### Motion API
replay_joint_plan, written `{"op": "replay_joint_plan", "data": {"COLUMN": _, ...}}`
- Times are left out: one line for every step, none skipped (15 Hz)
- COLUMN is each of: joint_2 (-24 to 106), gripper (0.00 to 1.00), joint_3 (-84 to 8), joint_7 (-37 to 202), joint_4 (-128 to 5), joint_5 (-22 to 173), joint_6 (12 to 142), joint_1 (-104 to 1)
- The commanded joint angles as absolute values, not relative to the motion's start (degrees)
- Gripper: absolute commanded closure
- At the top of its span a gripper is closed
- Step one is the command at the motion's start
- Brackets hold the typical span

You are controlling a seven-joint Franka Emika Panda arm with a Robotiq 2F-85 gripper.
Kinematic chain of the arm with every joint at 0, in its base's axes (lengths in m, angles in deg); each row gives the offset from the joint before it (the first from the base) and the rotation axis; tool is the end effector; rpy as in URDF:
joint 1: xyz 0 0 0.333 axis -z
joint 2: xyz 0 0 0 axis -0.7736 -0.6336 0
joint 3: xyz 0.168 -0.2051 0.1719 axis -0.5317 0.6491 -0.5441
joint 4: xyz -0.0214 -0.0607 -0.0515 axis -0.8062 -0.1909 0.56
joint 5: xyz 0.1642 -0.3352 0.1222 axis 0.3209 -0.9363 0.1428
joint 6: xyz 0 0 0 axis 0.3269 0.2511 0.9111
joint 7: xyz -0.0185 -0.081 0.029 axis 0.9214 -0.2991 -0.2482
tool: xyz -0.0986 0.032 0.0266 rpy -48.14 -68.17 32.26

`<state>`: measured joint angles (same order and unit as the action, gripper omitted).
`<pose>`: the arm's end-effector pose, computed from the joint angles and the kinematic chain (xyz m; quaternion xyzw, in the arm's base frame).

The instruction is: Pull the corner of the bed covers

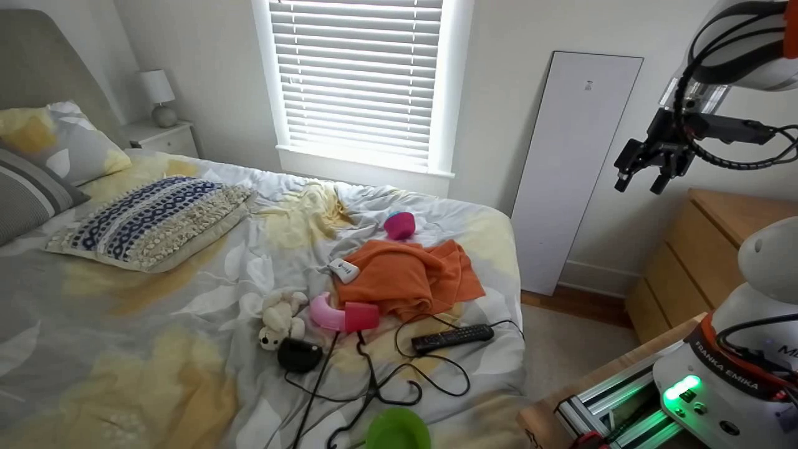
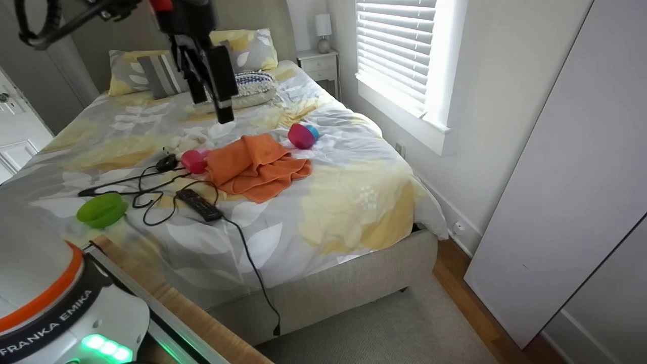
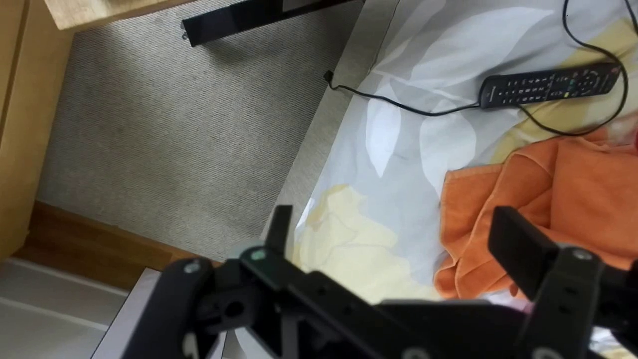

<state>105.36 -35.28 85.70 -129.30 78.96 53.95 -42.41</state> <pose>0.2836 -0.0716 0.4270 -0.9916 0.1203 0.0045 0.0469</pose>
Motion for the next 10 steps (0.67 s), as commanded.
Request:
{"op": "replay_joint_plan", "data": {"joint_2": 102.31, "gripper": 0.00, "joint_3": -35.66, "joint_7": 85.77, "joint_4": -127.75, "joint_5": 79.62, "joint_6": 56.07, "joint_1": -43.14}}
{"op": "replay_joint_plan", "data": {"joint_2": 100.31, "gripper": 0.00, "joint_3": -35.80, "joint_7": 85.96, "joint_4": -126.54, "joint_5": 80.33, "joint_6": 56.90, "joint_1": -44.04}}
{"op": "replay_joint_plan", "data": {"joint_2": 98.58, "gripper": 0.00, "joint_3": -36.18, "joint_7": 85.75, "joint_4": -125.78, "joint_5": 80.78, "joint_6": 58.03, "joint_1": -44.59}}
{"op": "replay_joint_plan", "data": {"joint_2": 96.24, "gripper": 0.00, "joint_3": -36.68, "joint_7": 85.62, "joint_4": -125.04, "joint_5": 81.22, "joint_6": 59.55, "joint_1": -45.40}}
{"op": "replay_joint_plan", "data": {"joint_2": 94.13, "gripper": 0.00, "joint_3": -37.13, "joint_7": 85.56, "joint_4": -124.47, "joint_5": 81.41, "joint_6": 61.26, "joint_1": -46.01}}
{"op": "replay_joint_plan", "data": {"joint_2": 91.31, "gripper": 0.00, "joint_3": -37.44, "joint_7": 85.37, "joint_4": -123.71, "joint_5": 82.13, "joint_6": 63.46, "joint_1": -46.86}}
{"op": "replay_joint_plan", "data": {"joint_2": 88.06, "gripper": 0.00, "joint_3": -37.37, "joint_7": 85.63, "joint_4": -122.89, "joint_5": 83.28, "joint_6": 66.34, "joint_1": -47.88}}
{"op": "replay_joint_plan", "data": {"joint_2": 85.34, "gripper": 0.00, "joint_3": -37.44, "joint_7": 85.80, "joint_4": -122.10, "joint_5": 84.17, "joint_6": 68.40, "joint_1": -48.58}}
{"op": "replay_joint_plan", "data": {"joint_2": 81.82, "gripper": 0.00, "joint_3": -37.40, "joint_7": 86.32, "joint_4": -121.16, "joint_5": 85.15, "joint_6": 71.58, "joint_1": -49.40}}
{"op": "replay_joint_plan", "data": {"joint_2": 78.28, "gripper": 0.00, "joint_3": -37.01, "joint_7": 87.18, "joint_4": -119.95, "joint_5": 86.47, "joint_6": 73.88, "joint_1": -50.30}}
